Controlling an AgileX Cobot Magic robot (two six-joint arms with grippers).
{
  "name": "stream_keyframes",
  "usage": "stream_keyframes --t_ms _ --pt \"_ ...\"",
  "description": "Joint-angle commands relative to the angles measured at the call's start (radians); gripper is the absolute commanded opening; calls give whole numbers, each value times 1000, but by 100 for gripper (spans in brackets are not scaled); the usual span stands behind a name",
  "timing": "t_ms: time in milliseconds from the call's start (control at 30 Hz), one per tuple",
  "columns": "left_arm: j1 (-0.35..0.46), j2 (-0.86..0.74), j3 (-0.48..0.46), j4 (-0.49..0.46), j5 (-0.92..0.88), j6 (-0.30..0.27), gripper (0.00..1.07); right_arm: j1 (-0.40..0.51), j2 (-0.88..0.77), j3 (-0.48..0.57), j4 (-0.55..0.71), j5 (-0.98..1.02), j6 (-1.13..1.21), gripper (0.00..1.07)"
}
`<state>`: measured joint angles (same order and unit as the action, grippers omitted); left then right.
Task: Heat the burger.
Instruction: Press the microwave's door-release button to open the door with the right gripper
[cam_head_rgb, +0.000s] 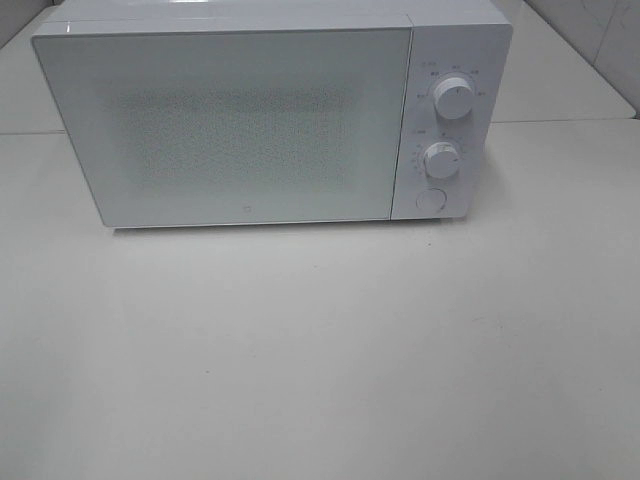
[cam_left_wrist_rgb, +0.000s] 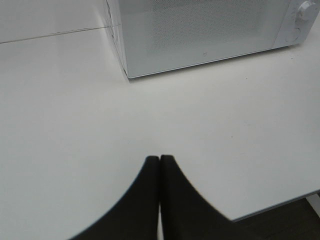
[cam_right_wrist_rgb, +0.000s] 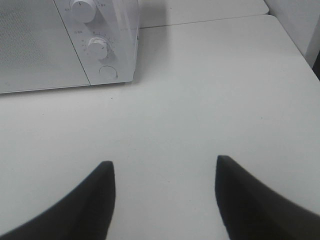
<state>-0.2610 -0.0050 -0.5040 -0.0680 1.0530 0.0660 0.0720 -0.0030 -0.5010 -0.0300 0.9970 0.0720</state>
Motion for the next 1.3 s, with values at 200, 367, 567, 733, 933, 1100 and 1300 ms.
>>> stream_keyframes --t_ms 200,367,567,733,933,1100,1300 --pt "3 -22 3 -4 -13 0 0 -6 -23 0 5 2 -9 56" --pt "3 -22 3 -4 -13 0 0 -6 -23 0 5 1 -9 56" --pt "3 -22 3 -4 -13 0 0 -6 -1 -17 19 -33 -10 56" --pt "3 -22 3 -4 -13 0 0 -6 95 -28 30 -179 -15 56" --pt "3 -22 3 -4 -13 0 0 -6 279 -22 30 -335 -32 56" --pt "3 -22 3 -4 -13 0 0 -6 452 -20 30 -442 -32 56" --pt "3 -22 3 -4 -13 0 0 -6 719 -20 30 -591 -32 56"
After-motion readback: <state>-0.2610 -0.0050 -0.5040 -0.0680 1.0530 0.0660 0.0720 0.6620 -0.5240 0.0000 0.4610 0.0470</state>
